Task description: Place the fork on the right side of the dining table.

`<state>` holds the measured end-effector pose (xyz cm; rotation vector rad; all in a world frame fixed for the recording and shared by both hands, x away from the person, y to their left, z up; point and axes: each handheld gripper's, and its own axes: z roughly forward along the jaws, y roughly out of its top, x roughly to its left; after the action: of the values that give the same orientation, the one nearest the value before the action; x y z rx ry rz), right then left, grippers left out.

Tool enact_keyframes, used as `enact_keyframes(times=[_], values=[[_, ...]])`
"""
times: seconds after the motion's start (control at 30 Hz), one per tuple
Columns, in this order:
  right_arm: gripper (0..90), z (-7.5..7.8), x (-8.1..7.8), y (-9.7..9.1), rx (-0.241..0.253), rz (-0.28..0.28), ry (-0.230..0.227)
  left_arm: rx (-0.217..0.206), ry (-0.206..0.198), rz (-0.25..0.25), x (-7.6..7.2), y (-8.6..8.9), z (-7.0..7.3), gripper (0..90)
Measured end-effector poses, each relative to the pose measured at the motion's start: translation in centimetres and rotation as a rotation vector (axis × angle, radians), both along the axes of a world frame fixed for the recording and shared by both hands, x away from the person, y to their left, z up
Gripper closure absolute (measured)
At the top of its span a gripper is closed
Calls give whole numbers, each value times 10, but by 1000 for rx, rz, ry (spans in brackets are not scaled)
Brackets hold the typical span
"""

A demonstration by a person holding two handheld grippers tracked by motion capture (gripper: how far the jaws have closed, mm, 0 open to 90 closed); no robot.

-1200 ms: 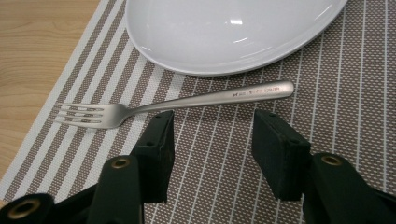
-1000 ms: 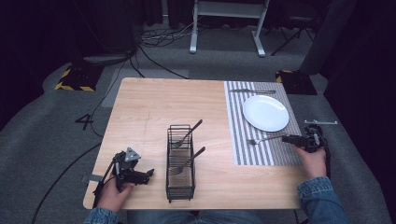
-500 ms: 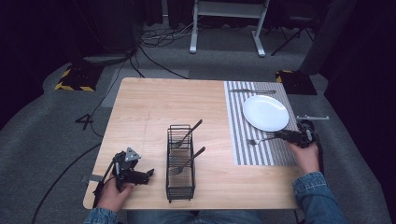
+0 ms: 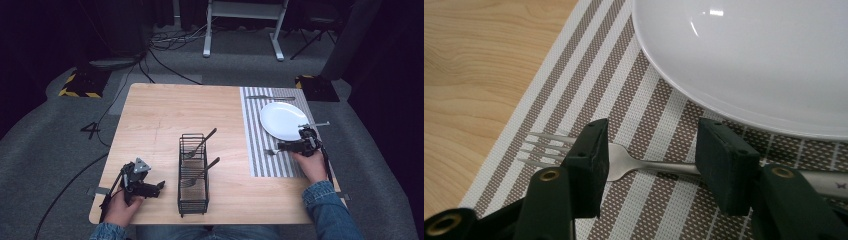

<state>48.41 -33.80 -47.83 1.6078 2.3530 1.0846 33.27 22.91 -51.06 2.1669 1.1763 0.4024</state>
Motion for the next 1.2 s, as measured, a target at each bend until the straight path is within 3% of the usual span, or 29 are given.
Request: enact_keyframes(times=[0.3, 0.7, 0.87, 1.2], values=[[458, -2, 5, -6, -21, -17, 18, 1, 0, 0, 0, 0, 0, 2], [450, -3, 0, -36, -21, -88, 45, 2, 2, 0, 0, 0, 0, 2], [462, 0, -8, -48, -30, -121, 2, 1, 1, 0, 0, 0, 0, 2], [449, 35, -39, -59, -23, -106, -111, 2, -2, 0, 0, 0, 0, 2]])
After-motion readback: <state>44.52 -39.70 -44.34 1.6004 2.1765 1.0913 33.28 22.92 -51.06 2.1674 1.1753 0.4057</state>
